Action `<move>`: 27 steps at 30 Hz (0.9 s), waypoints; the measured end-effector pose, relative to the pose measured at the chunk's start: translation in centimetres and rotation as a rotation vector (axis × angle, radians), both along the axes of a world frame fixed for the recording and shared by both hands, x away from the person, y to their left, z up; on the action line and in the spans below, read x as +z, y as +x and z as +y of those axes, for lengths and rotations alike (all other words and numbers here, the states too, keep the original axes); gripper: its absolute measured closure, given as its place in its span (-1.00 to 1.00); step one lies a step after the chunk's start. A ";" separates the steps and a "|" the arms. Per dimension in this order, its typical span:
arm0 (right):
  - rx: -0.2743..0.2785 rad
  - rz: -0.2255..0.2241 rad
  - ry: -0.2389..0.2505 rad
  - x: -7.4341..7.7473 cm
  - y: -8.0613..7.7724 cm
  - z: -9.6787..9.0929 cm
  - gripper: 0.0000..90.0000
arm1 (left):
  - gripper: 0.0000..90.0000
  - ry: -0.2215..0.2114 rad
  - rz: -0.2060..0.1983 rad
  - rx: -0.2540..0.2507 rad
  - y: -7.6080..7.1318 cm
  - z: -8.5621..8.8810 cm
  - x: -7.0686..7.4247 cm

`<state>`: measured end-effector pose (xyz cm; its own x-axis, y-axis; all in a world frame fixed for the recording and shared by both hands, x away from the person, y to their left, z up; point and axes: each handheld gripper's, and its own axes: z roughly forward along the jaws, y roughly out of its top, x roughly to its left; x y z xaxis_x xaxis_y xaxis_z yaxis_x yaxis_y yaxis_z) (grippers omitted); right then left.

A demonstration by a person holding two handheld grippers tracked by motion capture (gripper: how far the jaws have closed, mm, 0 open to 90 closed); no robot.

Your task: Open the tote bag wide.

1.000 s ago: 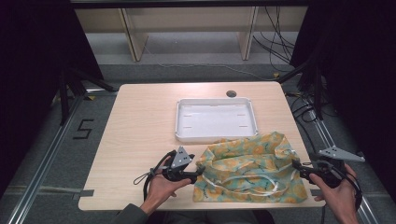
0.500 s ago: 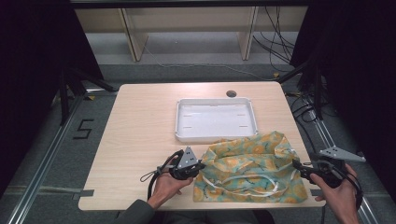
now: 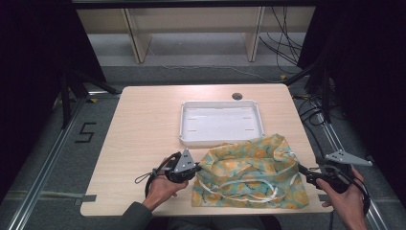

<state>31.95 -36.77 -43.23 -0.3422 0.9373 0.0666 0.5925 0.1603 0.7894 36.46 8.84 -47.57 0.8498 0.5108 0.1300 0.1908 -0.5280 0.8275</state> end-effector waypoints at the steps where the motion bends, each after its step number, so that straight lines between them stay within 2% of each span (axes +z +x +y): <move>1: 0.006 -0.006 -0.005 0.0 0.0 0.0 -0.39 | 0.97 0.016 -0.009 -0.006 0.1 0.4 0.1; 2: -0.001 0.001 0.006 0.0 0.0 0.1 -0.39 | 0.97 0.011 0.000 0.008 0.0 0.7 0.1; 3: 0.007 -0.009 -0.006 0.0 0.0 0.1 -0.39 | 0.97 0.013 -0.005 0.014 0.0 1.1 0.1; 4: 0.002 0.001 0.002 0.0 0.0 0.2 -0.39 | 0.97 0.013 -0.005 0.014 0.0 1.1 0.1; 5: 0.007 0.008 0.002 -0.1 0.0 0.3 -0.39 | 0.97 0.007 0.001 0.035 0.0 1.9 0.0; 6: 0.011 -0.005 -0.004 -0.1 0.0 0.3 -0.39 | 0.97 0.016 -0.007 0.037 0.0 2.4 0.1; 7: 0.013 0.002 -0.003 -0.1 0.0 0.3 -0.39 | 0.97 0.018 -0.007 0.050 0.0 2.8 0.0; 9: 0.020 -0.002 -0.008 -0.2 0.1 0.4 -0.39 | 0.97 0.005 -0.006 0.058 0.0 3.3 0.0; 10: 0.044 0.002 -0.011 -0.2 0.3 0.3 -0.39 | 0.97 0.023 -0.010 0.062 0.0 3.6 0.2; 11: 0.021 0.017 0.002 -0.1 0.1 0.6 -0.39 | 0.96 0.030 -0.007 0.068 0.0 4.3 0.3; 12: 0.051 -0.004 -0.021 -0.2 0.3 0.4 -0.39 | 0.96 0.037 -0.014 0.062 -0.1 4.6 0.3; 13: 0.041 0.010 -0.011 -0.2 0.1 0.7 -0.34 | 0.96 0.035 -0.011 0.071 -0.1 4.9 0.4; 15: 0.083 0.007 -0.037 -0.3 0.2 0.8 -0.28 | 0.96 0.026 -0.012 0.092 -0.2 5.5 0.3; 16: 0.079 0.017 -0.023 -0.4 0.2 1.0 -0.28 | 0.95 0.031 -0.004 0.094 -0.3 5.8 0.3; 17: 0.086 0.029 -0.015 -0.4 0.1 1.2 -0.28 | 0.95 0.047 -0.020 0.084 -0.2 6.0 0.4; 18: 0.097 0.010 -0.033 -0.4 0.2 1.2 -0.28 | 0.94 0.059 -0.013 0.093 -0.3 6.3 0.4; 19: 0.094 0.034 -0.011 -0.4 0.2 1.5 -0.29 | 0.94 0.045 -0.006 0.106 -0.3 6.4 0.3; 20: 0.111 0.007 -0.036 -0.4 0.3 1.4 -0.31 | 0.93 0.054 -0.002 0.100 -0.2 6.8 0.3; 22: 0.114 0.037 -0.016 -0.5 0.3 1.8 -0.31 | 0.92 0.050 0.009 0.114 -0.2 7.2 0.4; 23: 0.121 0.020 -0.020 -0.5 0.3 1.8 -0.31 | 0.91 0.045 0.015 0.120 -0.1 7.3 0.4; 24: 0.132 0.033 -0.011 -0.5 0.3 2.0 -0.31 | 0.89 0.041 0.019 0.125 -0.1 7.4 0.3; 25: 0.147 0.013 -0.019 -0.4 0.4 2.1 -0.31 | 0.85 0.041 0.024 0.128 -0.1 7.4 0.3; 27: 0.185 0.016 -0.008 -0.3 0.4 2.6 -0.28 | 0.72 0.054 0.048 0.120 0.0 7.3 0.1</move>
<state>32.39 -34.17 -43.56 -0.5082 0.8587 0.0661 0.5646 0.2742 0.7785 36.43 16.17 -47.46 0.7892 0.6023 0.1204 0.2941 -0.5426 0.7868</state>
